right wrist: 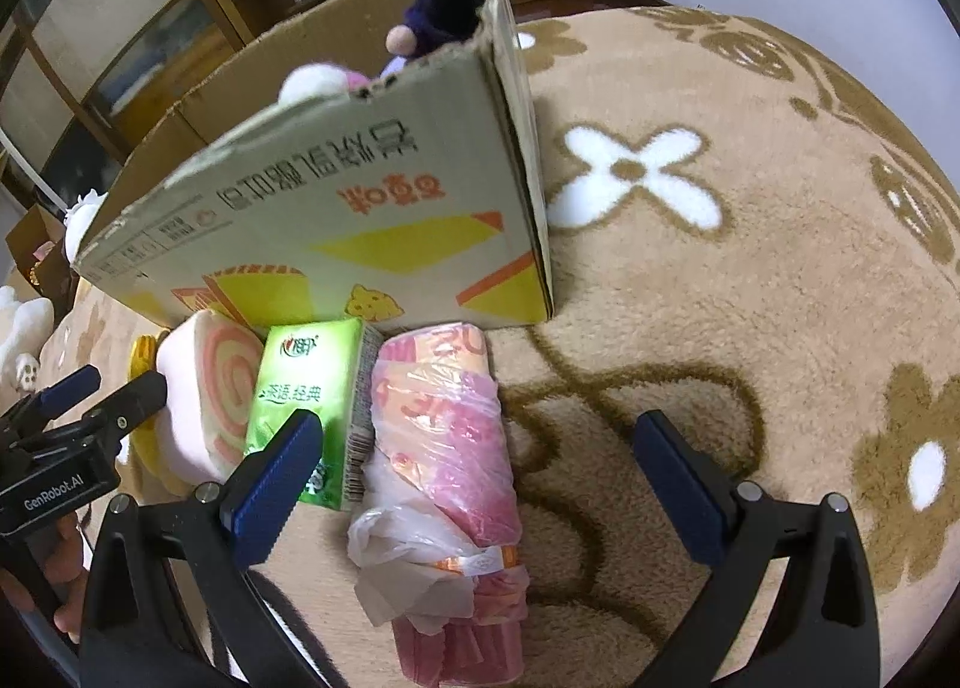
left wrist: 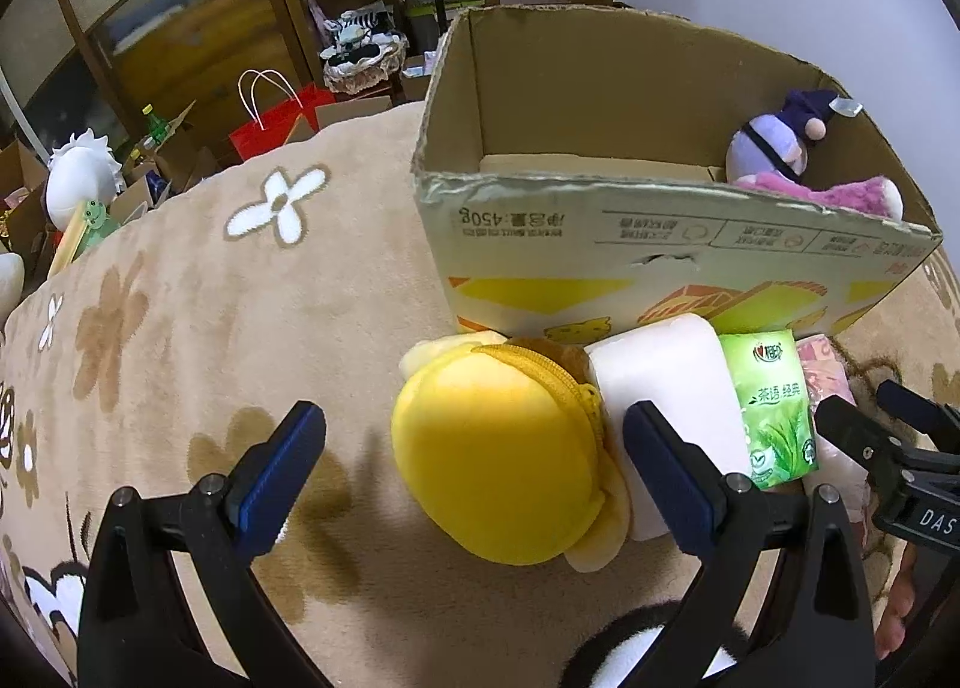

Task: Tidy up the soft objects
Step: 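Move left tool to the yellow round plush while right tool approaches the pink wrapped roll, then close left tool on the yellow plush while right tool grasps the pink wrapped roll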

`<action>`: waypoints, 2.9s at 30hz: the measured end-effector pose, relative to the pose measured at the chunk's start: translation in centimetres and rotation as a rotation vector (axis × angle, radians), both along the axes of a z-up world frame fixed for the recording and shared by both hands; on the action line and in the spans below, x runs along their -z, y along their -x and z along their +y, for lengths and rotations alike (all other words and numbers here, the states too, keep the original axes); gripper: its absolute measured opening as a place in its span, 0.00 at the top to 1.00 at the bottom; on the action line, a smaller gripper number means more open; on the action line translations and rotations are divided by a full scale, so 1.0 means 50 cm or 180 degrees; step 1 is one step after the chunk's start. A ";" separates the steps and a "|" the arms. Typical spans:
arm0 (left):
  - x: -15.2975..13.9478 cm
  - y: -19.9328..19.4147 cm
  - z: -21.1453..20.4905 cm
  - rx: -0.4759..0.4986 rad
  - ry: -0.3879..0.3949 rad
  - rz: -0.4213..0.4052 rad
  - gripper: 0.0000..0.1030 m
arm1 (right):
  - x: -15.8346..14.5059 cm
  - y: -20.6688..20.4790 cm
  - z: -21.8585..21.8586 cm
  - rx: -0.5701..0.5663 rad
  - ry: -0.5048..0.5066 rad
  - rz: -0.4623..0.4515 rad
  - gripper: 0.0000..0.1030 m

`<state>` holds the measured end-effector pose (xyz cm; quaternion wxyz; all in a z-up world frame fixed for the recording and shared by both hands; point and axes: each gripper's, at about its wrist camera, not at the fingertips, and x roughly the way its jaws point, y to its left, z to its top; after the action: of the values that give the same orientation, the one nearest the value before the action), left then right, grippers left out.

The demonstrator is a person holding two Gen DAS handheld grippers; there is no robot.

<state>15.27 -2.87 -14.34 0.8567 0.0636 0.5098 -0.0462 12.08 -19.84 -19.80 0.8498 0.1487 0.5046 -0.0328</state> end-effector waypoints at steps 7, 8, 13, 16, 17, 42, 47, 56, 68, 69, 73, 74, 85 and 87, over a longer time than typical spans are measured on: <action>0.014 -0.008 0.014 -0.0074 0.0062 0.0049 0.04 | 0.012 0.001 -0.004 0.0026 -0.0033 0.0047 0.01; 0.015 -0.009 0.015 -0.0083 0.0072 0.0059 0.04 | 0.012 0.000 -0.005 0.0030 -0.0038 0.0047 0.02; 0.023 -0.011 0.020 -0.0107 0.0063 0.0083 0.03 | 0.016 -0.003 -0.016 0.0043 -0.0040 0.0047 0.03; 0.025 -0.012 0.021 -0.0107 0.0061 0.0084 0.03 | 0.017 -0.003 -0.016 0.0040 -0.0036 0.0049 0.03; 0.026 -0.012 0.020 -0.0108 0.0062 0.0089 0.03 | 0.018 -0.003 -0.018 0.0038 -0.0033 0.0051 0.04; 0.022 -0.008 0.008 0.0015 0.0176 0.0189 0.35 | 0.013 -0.016 0.028 -0.0172 0.0360 0.0115 0.22; 0.018 -0.010 0.010 -0.0008 0.0183 0.0226 0.38 | 0.011 -0.011 0.051 -0.0224 0.0333 0.0094 0.30; 0.009 -0.001 0.019 -0.0074 0.0343 0.0259 0.50 | 0.014 -0.019 0.066 -0.0331 0.0065 0.0059 0.56; -0.025 0.022 0.033 -0.0113 0.0335 0.0143 0.55 | -0.060 0.033 0.122 -0.0371 0.0261 -0.0218 0.59; -0.028 0.025 0.033 -0.0111 0.0316 0.0142 0.55 | -0.063 0.035 0.120 -0.0370 0.0271 -0.0225 0.59; -0.022 0.024 0.036 -0.0109 0.0312 0.0242 0.54 | -0.070 0.049 0.119 -0.0340 0.0244 -0.0222 0.59; -0.019 0.023 0.038 -0.0126 0.0300 0.0259 0.54 | -0.069 0.051 0.120 -0.0341 0.0244 -0.0212 0.59; -0.011 0.029 0.077 -0.0292 0.0560 0.0520 0.50 | -0.045 0.037 0.092 -0.0381 0.0256 -0.0093 0.59; -0.012 0.037 0.073 -0.0254 0.0539 0.0548 0.50 | -0.044 0.036 0.091 -0.0375 0.0243 -0.0084 0.59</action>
<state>13.43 0.77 -13.75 0.8132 -0.0335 0.5779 -0.0603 10.26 -15.30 -17.60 0.8619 0.0866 0.4997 0.0000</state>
